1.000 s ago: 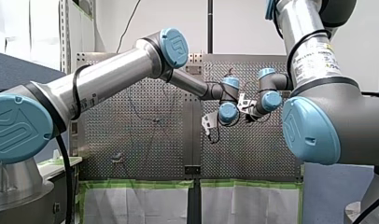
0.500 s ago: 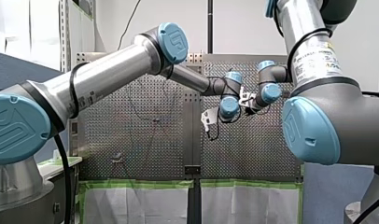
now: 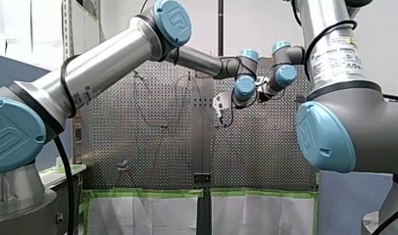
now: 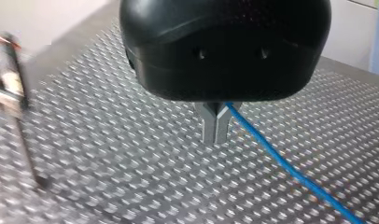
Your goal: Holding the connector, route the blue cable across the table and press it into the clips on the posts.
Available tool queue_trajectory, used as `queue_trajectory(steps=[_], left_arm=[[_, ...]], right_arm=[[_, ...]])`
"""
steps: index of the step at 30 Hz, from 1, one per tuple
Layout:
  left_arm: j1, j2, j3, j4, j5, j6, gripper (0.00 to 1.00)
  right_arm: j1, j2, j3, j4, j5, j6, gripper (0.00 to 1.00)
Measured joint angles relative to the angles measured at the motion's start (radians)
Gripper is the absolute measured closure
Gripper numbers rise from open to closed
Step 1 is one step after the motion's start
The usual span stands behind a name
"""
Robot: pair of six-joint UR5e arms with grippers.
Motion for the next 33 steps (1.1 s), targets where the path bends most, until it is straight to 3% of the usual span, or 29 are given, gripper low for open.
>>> queue_trajectory(steps=[9, 17, 21, 27, 33], left_arm=[[-0.025, 0.081, -0.001, -0.022, -0.028, 0.012, 1.00], [-0.036, 0.127, -0.001, -0.031, -0.046, 0.009, 1.00], [-0.018, 0.136, -0.001, -0.011, -0.026, 0.030, 1.00], [0.034, 0.136, -0.003, 0.042, 0.025, 0.073, 1.00], [0.088, 0.133, -0.022, 0.092, 0.079, 0.078, 1.00]], right_arm=[[-0.008, -0.088, -0.014, 0.083, -0.009, 0.004, 1.00], [-0.014, -0.159, -0.037, 0.114, -0.027, 0.009, 1.00], [-0.015, -0.189, -0.044, 0.117, -0.037, 0.010, 1.00], [-0.015, -0.169, -0.050, 0.117, -0.046, 0.001, 1.00], [-0.017, -0.145, -0.051, 0.115, -0.048, 0.000, 1.00]])
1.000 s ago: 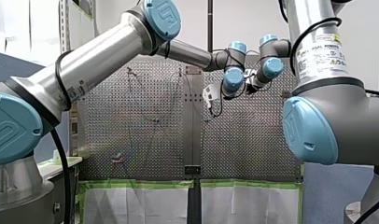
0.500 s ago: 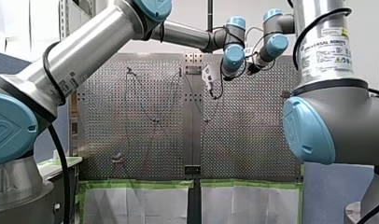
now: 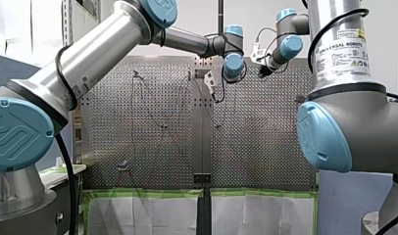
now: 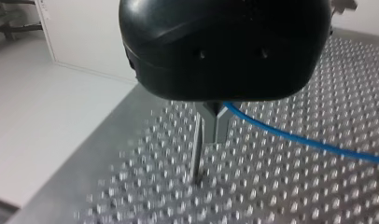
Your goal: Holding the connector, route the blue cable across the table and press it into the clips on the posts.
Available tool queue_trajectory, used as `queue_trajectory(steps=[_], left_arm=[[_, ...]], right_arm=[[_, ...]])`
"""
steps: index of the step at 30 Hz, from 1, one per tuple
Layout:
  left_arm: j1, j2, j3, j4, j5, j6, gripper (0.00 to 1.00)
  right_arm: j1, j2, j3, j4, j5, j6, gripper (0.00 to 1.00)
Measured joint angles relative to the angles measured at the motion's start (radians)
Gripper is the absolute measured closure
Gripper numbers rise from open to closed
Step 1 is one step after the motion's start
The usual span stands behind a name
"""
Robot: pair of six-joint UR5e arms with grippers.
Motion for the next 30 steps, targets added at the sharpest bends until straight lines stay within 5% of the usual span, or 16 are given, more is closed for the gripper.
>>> queue_trajectory(steps=[16, 30], left_arm=[[0.064, 0.000, -0.045, 0.109, 0.154, -0.002, 1.00], [0.110, -0.001, -0.045, 0.129, 0.255, -0.007, 1.00]], right_arm=[[-0.014, 0.026, -0.023, -0.007, -0.028, -0.002, 1.00], [-0.024, 0.102, -0.118, -0.008, -0.050, 0.001, 1.00]])
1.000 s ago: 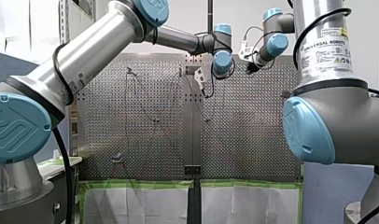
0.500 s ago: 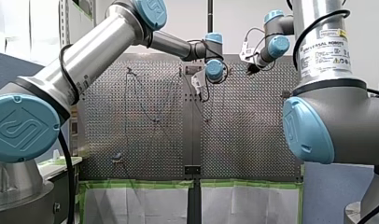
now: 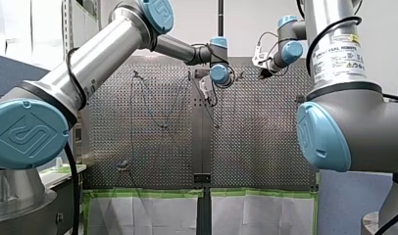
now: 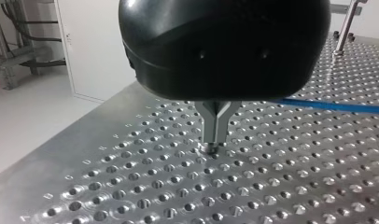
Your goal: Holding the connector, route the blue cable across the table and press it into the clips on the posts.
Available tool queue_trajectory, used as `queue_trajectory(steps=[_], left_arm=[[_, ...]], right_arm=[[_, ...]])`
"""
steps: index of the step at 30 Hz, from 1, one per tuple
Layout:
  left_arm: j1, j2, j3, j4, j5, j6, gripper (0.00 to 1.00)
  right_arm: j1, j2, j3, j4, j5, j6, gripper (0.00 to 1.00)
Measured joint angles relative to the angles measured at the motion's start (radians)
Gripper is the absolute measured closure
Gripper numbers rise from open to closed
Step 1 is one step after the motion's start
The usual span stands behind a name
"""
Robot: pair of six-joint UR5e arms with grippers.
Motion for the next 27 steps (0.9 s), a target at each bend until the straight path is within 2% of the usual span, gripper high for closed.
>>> queue_trajectory(steps=[7, 8, 9, 11, 12, 13, 14, 15, 17, 23, 27], left_arm=[[-0.011, 0.000, 0.000, -0.031, 0.008, -0.001, 1.00], [-0.013, 0.000, 0.000, -0.034, 0.008, -0.001, 0.93], [-0.016, 0.000, 0.000, -0.039, 0.008, -0.002, 0.93], [-0.019, 0.000, 0.000, -0.048, 0.008, -0.002, 0.66], [-0.023, 0.000, 0.000, -0.056, 0.007, -0.001, 0.66], [-0.025, 0.001, 0.000, -0.064, 0.006, -0.001, 0.60], [-0.027, 0.001, 0.000, -0.072, 0.005, -0.001, 0.32], [-0.030, 0.002, 0.000, -0.082, 0.004, 0.000, 0.32], [-0.036, 0.002, 0.000, -0.098, -0.002, 0.001, 0.00], [-0.055, 0.005, 0.000, -0.150, -0.047, -0.006, 0.00], [-0.074, 0.027, -0.013, -0.192, -0.086, -0.011, 0.00]], right_arm=[[-0.002, 0.022, -0.014, -0.001, -0.018, -0.005, 1.00], [-0.002, 0.023, -0.015, -0.001, -0.020, -0.006, 1.00], [-0.002, 0.023, -0.015, -0.002, -0.022, -0.006, 1.00], [-0.002, 0.024, -0.015, -0.002, -0.025, -0.007, 1.00], [-0.002, 0.024, -0.015, -0.001, -0.026, -0.007, 1.00], [-0.002, 0.024, -0.015, -0.001, -0.027, -0.007, 1.00], [-0.002, 0.024, -0.015, -0.001, -0.027, -0.007, 1.00], [-0.002, 0.024, -0.015, -0.001, -0.027, -0.007, 1.00], [-0.002, 0.024, -0.015, -0.001, -0.028, -0.008, 1.00], [0.001, 0.024, -0.015, -0.001, -0.028, -0.012, 1.00], [0.002, 0.024, -0.015, -0.001, -0.028, -0.012, 1.00]])
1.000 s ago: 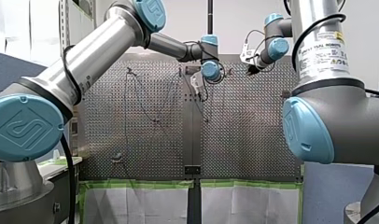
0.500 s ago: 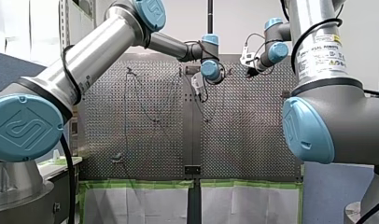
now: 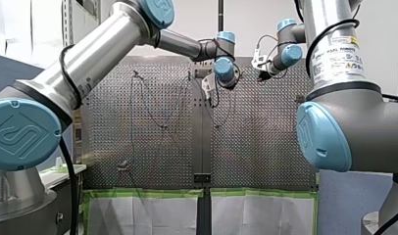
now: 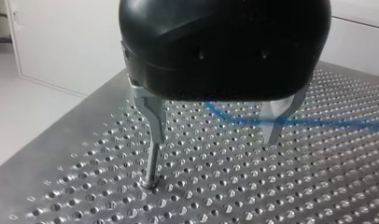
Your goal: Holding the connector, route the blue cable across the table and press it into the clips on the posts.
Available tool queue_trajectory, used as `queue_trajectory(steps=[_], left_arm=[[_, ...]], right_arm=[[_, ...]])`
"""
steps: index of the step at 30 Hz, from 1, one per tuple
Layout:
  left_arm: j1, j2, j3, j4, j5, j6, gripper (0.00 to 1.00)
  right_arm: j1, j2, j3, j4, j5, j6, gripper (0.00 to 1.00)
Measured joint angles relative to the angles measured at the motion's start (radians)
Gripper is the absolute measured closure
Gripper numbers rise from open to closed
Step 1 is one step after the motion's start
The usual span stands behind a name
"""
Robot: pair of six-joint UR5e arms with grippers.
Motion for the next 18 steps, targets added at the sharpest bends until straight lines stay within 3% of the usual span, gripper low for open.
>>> queue_trajectory(steps=[5, 11, 18], left_arm=[[-0.019, 0.037, -0.034, -0.027, 0.002, 0.004, 0.00], [-0.058, 0.085, -0.082, 0.006, 0.034, 0.010, 0.00], [-0.101, 0.141, -0.138, 0.060, -0.004, -0.020, 0.00]], right_arm=[[0.001, 0.000, 0.000, 0.000, 0.000, 0.000, 1.00], [0.001, 0.000, 0.000, 0.000, 0.000, -0.001, 1.00], [0.002, 0.000, 0.000, 0.000, 0.000, 0.000, 1.00]])
